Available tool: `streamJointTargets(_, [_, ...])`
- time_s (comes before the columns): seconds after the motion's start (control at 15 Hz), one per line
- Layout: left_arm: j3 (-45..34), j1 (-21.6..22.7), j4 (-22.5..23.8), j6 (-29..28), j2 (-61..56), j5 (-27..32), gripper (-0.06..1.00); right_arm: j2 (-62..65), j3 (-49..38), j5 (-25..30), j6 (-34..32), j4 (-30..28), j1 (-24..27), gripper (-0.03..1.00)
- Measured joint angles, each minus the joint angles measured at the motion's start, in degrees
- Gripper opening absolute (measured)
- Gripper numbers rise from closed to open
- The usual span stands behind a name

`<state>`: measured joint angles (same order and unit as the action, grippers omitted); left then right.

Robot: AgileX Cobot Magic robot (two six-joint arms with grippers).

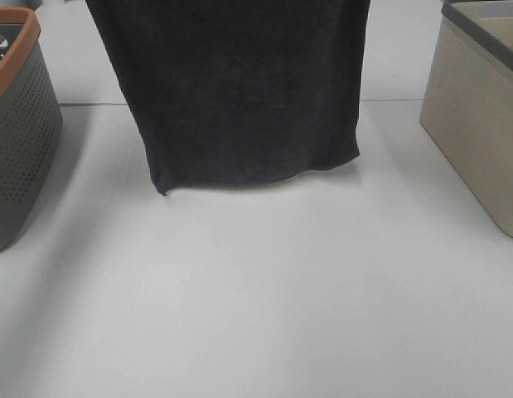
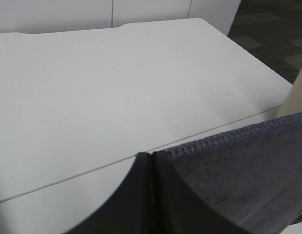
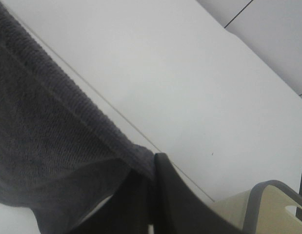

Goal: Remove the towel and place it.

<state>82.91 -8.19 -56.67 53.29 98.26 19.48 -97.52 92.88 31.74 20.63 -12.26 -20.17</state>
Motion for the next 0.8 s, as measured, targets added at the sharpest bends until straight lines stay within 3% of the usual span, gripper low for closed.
streamJointTargets(0.2, [5.96, -0.17, -0.46, 4.7, 7.28, -4.81, 0.0, -5.04, 0.0, -9.51, -5.33, -3.32, 0.86, 0.02])
streamJointTargets(0.4, [17.65, -0.8, -0.8, 6.53, 14.84, -4.01, 0.0, -8.08, 0.0, -18.74, -9.51, -3.15, 5.21, 0.02])
streamJointTargets(0.6, [28.42, -1.32, -0.92, 7.45, 19.82, -2.81, 0.0, -8.54, 0.0, -26.76, -9.74, -3.32, 7.73, 0.02])
streamJointTargets(0.8, [28.99, -1.32, -0.34, 9.97, 21.03, -2.64, 0.0, -8.54, -3.72, -31.05, -9.74, -3.44, 8.25, 0.02])
